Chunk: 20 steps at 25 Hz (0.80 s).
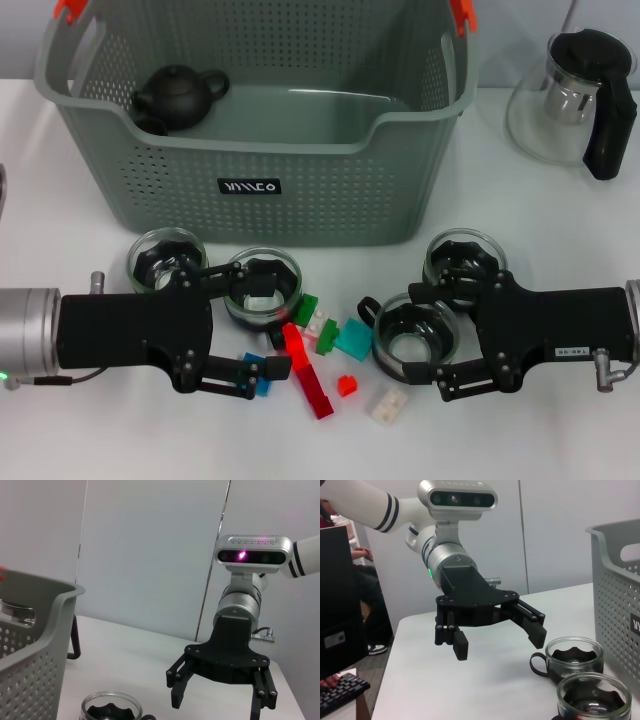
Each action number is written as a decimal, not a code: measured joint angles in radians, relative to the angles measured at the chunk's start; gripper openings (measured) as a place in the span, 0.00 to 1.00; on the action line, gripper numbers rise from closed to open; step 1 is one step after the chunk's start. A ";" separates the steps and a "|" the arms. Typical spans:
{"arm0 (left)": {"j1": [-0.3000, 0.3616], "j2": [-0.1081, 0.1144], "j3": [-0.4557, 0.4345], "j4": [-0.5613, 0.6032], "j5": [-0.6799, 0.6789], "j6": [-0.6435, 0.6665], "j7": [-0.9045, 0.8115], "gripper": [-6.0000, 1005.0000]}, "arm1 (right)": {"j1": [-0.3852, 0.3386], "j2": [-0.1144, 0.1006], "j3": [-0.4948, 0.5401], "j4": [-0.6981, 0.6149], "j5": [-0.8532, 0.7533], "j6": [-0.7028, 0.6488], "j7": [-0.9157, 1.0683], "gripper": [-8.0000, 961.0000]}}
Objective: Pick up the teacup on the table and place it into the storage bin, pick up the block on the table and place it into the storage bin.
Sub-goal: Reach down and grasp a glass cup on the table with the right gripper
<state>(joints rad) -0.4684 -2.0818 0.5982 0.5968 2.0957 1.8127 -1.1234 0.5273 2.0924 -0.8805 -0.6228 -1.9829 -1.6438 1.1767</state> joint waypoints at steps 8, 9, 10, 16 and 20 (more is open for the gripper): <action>-0.001 0.002 -0.002 0.001 0.000 0.000 0.000 0.95 | 0.000 -0.001 0.002 0.000 0.003 0.004 0.001 0.99; -0.001 0.002 -0.003 0.001 0.000 0.000 0.000 0.95 | -0.001 -0.001 0.002 0.000 0.003 0.007 0.001 0.99; -0.001 0.002 -0.003 0.001 0.000 0.000 -0.001 0.95 | -0.001 -0.001 0.002 0.000 0.003 0.009 0.001 0.99; -0.001 0.002 -0.005 0.001 -0.001 0.005 -0.002 0.95 | 0.005 -0.002 0.000 -0.006 0.003 0.029 0.048 0.99; -0.001 0.003 -0.006 0.001 -0.005 0.009 -0.003 0.95 | 0.019 -0.011 -0.007 -0.010 -0.008 0.040 0.095 0.99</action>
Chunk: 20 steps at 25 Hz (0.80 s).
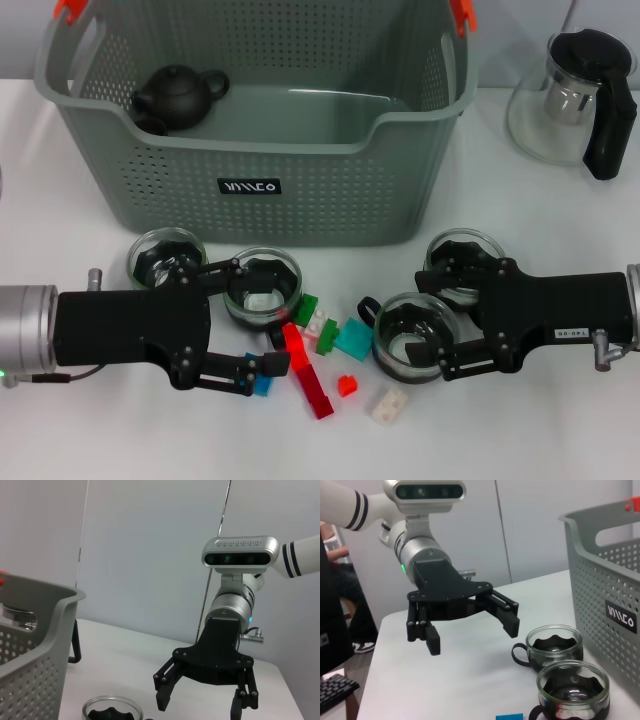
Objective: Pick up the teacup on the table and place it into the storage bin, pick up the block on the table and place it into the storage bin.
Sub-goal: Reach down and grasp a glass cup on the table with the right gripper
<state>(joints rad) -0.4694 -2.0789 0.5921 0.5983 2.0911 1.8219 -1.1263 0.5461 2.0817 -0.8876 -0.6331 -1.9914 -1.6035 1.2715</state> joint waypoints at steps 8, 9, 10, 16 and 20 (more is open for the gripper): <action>0.000 0.000 0.000 0.002 -0.002 0.002 -0.004 0.95 | 0.014 -0.011 -0.002 -0.096 -0.044 -0.043 0.080 0.98; 0.000 0.000 0.000 0.002 -0.003 0.002 -0.006 0.95 | 0.017 -0.011 -0.002 -0.115 -0.053 -0.048 0.102 0.98; 0.000 0.000 -0.001 0.002 -0.003 0.002 -0.007 0.95 | 0.020 -0.012 -0.003 -0.132 -0.061 -0.052 0.119 0.98; 0.000 -0.004 -0.002 -0.004 -0.005 -0.007 -0.023 0.95 | 0.072 -0.003 -0.005 -0.229 -0.196 -0.083 0.209 0.99; 0.004 -0.006 -0.022 -0.006 -0.005 -0.008 -0.023 0.95 | 0.130 0.005 -0.022 -0.255 -0.308 -0.097 0.267 0.99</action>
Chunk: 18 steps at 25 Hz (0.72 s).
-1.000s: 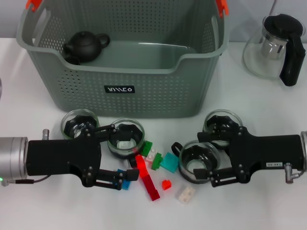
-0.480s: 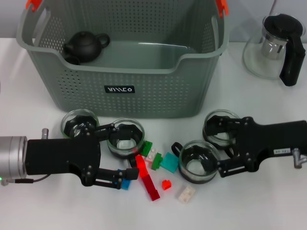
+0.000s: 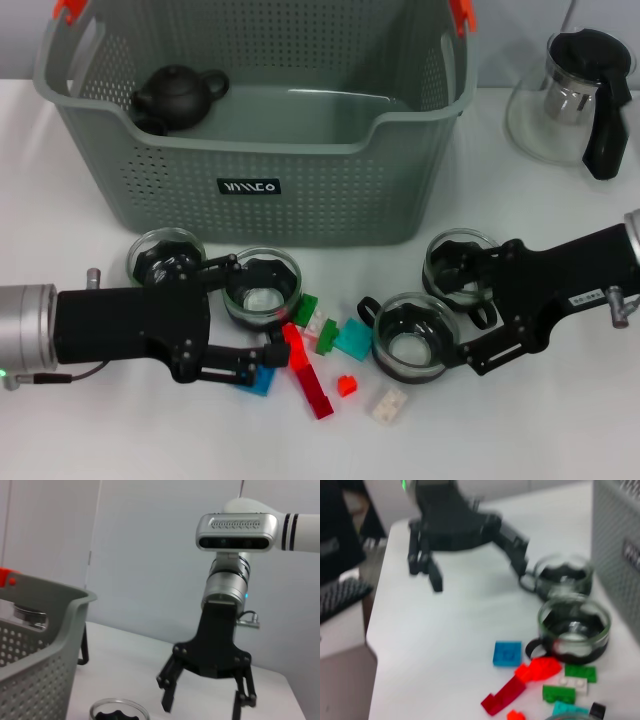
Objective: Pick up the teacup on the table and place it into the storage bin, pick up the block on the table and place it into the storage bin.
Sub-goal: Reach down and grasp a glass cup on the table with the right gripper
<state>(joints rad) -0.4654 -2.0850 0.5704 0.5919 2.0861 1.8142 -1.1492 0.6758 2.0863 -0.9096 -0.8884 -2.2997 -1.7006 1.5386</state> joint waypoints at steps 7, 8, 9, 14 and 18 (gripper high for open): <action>0.008 -0.003 -0.017 -0.001 0.000 0.000 0.000 0.95 | 0.064 0.012 -0.126 -0.060 -0.069 -0.003 0.112 0.98; 0.010 -0.003 -0.017 -0.001 0.000 0.000 0.000 0.95 | 0.070 0.012 -0.144 -0.064 -0.070 -0.001 0.126 0.98; 0.010 -0.003 -0.019 -0.001 0.000 0.001 0.000 0.95 | 0.077 0.012 -0.164 -0.069 -0.070 0.001 0.139 0.98; 0.014 -0.003 -0.040 -0.001 -0.001 0.005 0.001 0.95 | 0.098 0.012 -0.257 -0.090 -0.072 0.006 0.188 0.99; 0.019 -0.003 -0.056 -0.001 -0.001 0.007 0.004 0.95 | 0.104 0.012 -0.339 -0.101 -0.073 0.037 0.215 0.98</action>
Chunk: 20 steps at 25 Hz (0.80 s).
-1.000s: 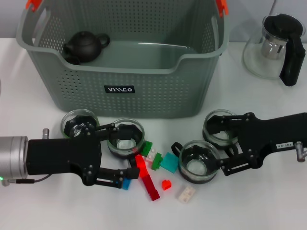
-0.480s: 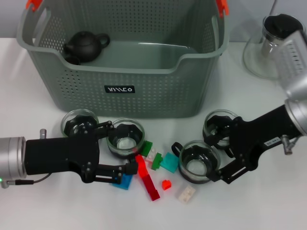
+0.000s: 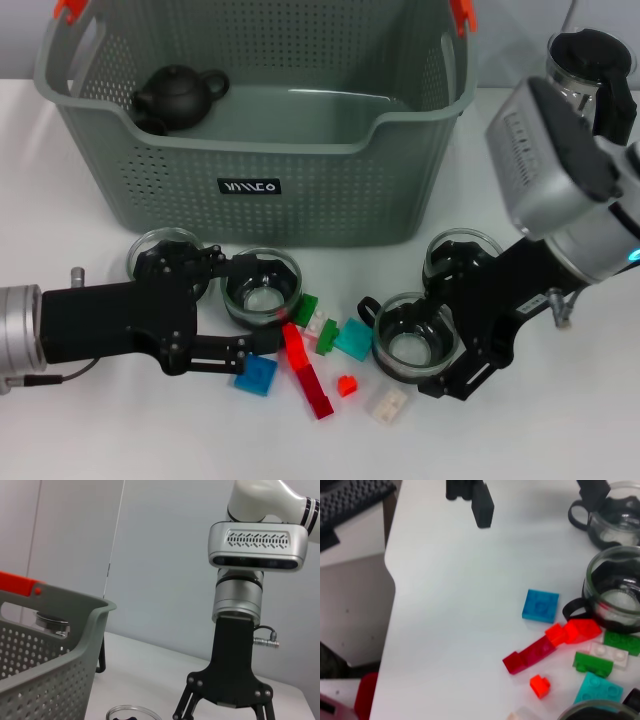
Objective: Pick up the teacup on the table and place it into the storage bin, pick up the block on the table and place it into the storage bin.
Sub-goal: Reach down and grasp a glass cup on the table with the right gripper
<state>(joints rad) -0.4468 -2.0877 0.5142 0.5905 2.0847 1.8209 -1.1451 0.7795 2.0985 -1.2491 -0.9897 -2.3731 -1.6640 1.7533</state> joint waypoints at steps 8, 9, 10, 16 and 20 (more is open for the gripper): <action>0.009 -0.006 -0.002 0.000 0.000 -0.007 0.002 0.95 | 0.011 0.000 -0.141 0.007 -0.005 0.073 0.035 0.99; 0.009 -0.006 -0.002 0.000 0.000 -0.007 0.002 0.95 | 0.014 0.000 -0.161 0.010 -0.009 0.083 0.042 0.99; 0.009 -0.007 -0.002 0.000 0.000 -0.007 0.002 0.95 | 0.017 0.001 -0.181 0.012 -0.016 0.093 0.049 0.99; 0.011 -0.009 -0.002 0.000 0.000 -0.008 -0.001 0.95 | 0.024 0.003 -0.280 0.012 -0.041 0.141 0.096 0.99; 0.012 -0.009 -0.005 0.000 0.000 -0.008 0.000 0.94 | 0.026 0.003 -0.320 0.011 -0.043 0.156 0.105 0.98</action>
<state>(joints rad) -0.4350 -2.0969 0.5096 0.5904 2.0847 1.8131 -1.1447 0.8058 2.1016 -1.5690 -0.9792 -2.4159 -1.5084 1.8583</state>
